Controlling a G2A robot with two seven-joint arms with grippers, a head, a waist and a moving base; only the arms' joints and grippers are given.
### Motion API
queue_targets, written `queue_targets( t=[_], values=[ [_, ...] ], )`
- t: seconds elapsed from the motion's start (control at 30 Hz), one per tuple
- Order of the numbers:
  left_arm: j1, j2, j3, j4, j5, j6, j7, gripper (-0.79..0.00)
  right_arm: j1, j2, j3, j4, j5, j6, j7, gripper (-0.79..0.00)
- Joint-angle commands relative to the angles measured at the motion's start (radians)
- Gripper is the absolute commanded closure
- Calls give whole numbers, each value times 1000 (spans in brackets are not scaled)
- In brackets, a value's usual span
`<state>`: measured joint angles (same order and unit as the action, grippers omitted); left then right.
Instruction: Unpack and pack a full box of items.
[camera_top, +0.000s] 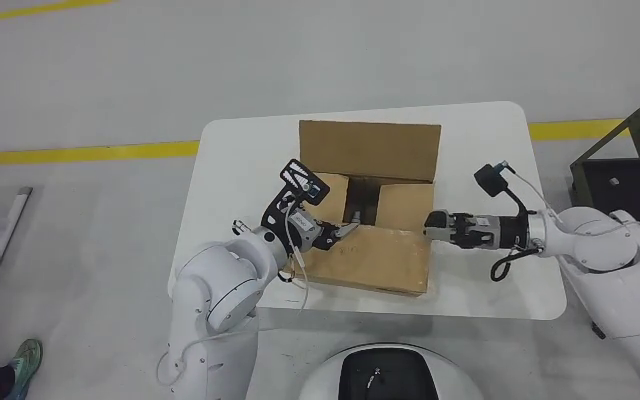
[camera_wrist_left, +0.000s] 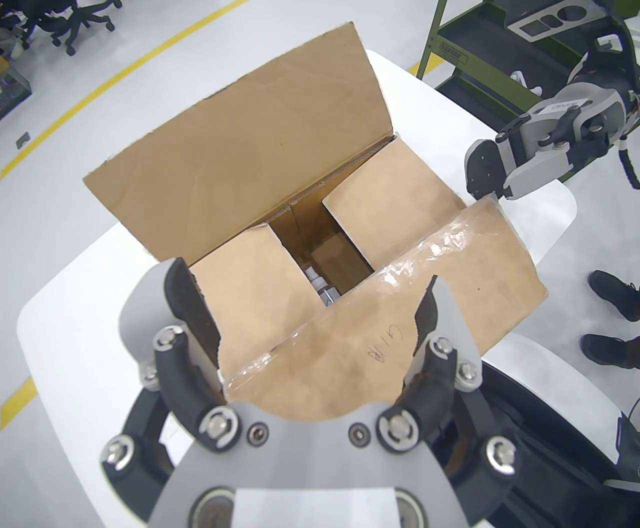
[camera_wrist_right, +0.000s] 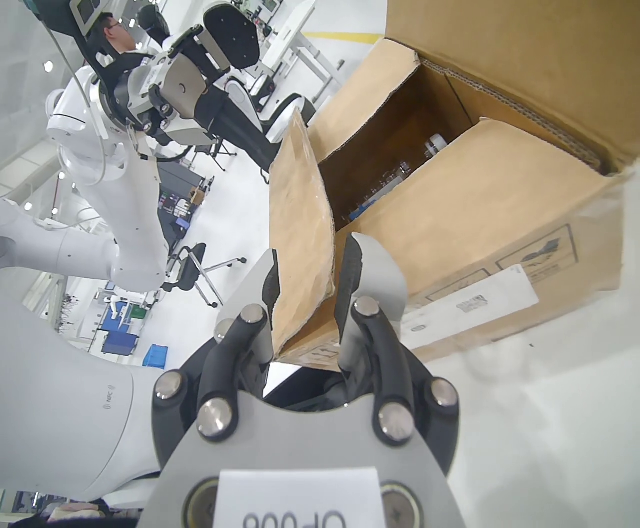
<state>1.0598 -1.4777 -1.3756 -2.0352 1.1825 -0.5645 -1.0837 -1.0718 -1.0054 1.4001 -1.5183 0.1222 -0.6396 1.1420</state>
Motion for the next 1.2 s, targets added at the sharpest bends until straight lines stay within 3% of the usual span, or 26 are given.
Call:
queue_targets(
  t=[0.0,0.33,0.4,0.43,0.47,0.8,0.93,1.17],
  values=[
    [0,0,0,0,0,0,0,-785,-5,3,-4,-3,-2,-2,12,-268],
    [0,0,0,0,0,0,0,-785,-21,7,-62,-44,-10,-11,27,-231],
    [0,0,0,0,0,0,0,-785,-23,8,-72,-56,-38,-15,19,-169],
    [0,0,0,0,0,0,0,-785,-23,9,-75,-64,-69,-19,14,-43],
    [0,0,0,0,0,0,0,-785,-22,10,-77,-74,-107,-29,0,0],
    [0,0,0,0,0,0,0,-785,-58,17,-7,-179,-362,-145,-244,0],
    [6,4,-1,-23,-2,24,48,-785,-91,23,22,-242,-482,-203,-305,0],
    [-45,12,21,-52,-55,70,22,-785,-149,27,35,-323,-684,-247,-404,0]
  ],
)
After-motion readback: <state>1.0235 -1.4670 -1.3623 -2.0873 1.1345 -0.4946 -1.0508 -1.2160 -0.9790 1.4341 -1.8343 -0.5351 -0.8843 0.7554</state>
